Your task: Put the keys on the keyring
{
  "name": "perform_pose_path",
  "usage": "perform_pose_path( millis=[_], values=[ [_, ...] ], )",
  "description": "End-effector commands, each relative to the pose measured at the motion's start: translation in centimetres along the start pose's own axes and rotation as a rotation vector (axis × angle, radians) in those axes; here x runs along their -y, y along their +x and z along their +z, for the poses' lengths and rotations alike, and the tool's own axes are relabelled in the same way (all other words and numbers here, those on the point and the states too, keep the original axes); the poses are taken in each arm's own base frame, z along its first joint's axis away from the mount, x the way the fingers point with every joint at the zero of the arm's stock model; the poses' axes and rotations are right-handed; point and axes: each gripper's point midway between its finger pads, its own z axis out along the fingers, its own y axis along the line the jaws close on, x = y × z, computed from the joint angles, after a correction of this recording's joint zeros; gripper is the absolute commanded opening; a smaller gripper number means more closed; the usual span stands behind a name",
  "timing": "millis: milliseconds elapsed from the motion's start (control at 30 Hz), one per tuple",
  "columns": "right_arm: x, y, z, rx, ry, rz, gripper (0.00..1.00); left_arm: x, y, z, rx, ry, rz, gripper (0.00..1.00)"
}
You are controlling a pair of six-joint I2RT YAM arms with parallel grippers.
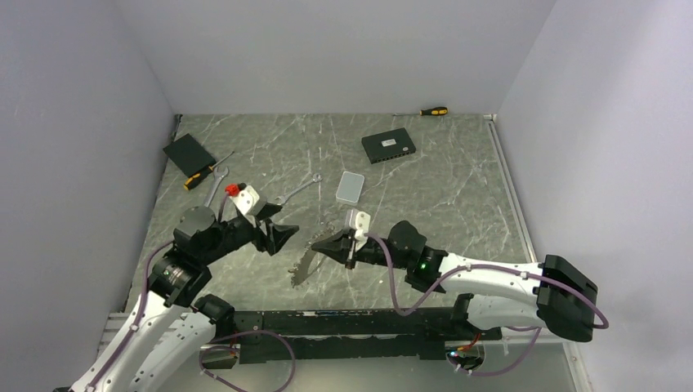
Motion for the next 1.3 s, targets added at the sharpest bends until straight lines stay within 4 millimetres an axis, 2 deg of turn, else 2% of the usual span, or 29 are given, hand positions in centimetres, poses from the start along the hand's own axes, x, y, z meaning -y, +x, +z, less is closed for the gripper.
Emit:
perform_pose_path(
  millis=[0,100,233,433,600,700,767,833,900,1000,1133,1267],
  values=[
    [2.5,-4.2,0.4,0.166,0.203,-0.133,0.0,-2.8,0.0,-0.1,-0.036,-0.207,-0.207,0.7],
    [3.4,-4.5,0.3,0.178,0.28,-0.131,0.0,-4.8,1.1,-0.2,-0.089,-0.327,-0.24,0.68],
    [4.3,-4.1,0.0,0.164,0.341,-0.091,0.0,-6.8,3.7,-0.1,-0.17,-0.424,-0.204,0.69],
    [4.3,-2.8,-0.2,0.125,0.355,-0.017,0.0,-9.4,7.6,-0.2,-0.359,-0.547,-0.192,0.68],
    [4.8,-1.8,-1.1,0.114,0.359,0.06,0.0,-10.9,10.0,-0.1,-0.444,-0.615,-0.294,0.59],
    [5.4,-1.0,-1.8,0.097,0.307,0.148,0.0,-11.1,10.2,0.6,-0.435,-0.619,-0.352,0.56],
    [5.5,-0.8,-2.5,0.096,0.242,0.197,0.0,-10.5,9.1,1.6,-0.385,-0.552,-0.351,0.53],
    [5.4,-0.5,-3.2,0.1,0.188,0.206,0.0,-8.9,7.0,2.9,-0.307,-0.411,-0.309,0.49],
    [4.2,-0.1,-3.2,0.074,0.084,0.191,0.0,-6.3,4.8,3.7,-0.224,-0.219,-0.225,0.47],
    [2.5,0.0,-3.1,0.04,-0.042,0.178,0.0,-2.7,2.3,3.5,-0.127,0.005,-0.102,0.46],
    [1.4,-0.9,-2.8,0.057,-0.126,0.167,0.0,-0.9,1.2,2.8,-0.098,0.116,0.003,0.46],
    [1.8,-1.5,-2.0,0.07,-0.13,0.172,0.0,1.1,0.9,2.6,-0.079,0.23,0.0,0.46]
  ],
)
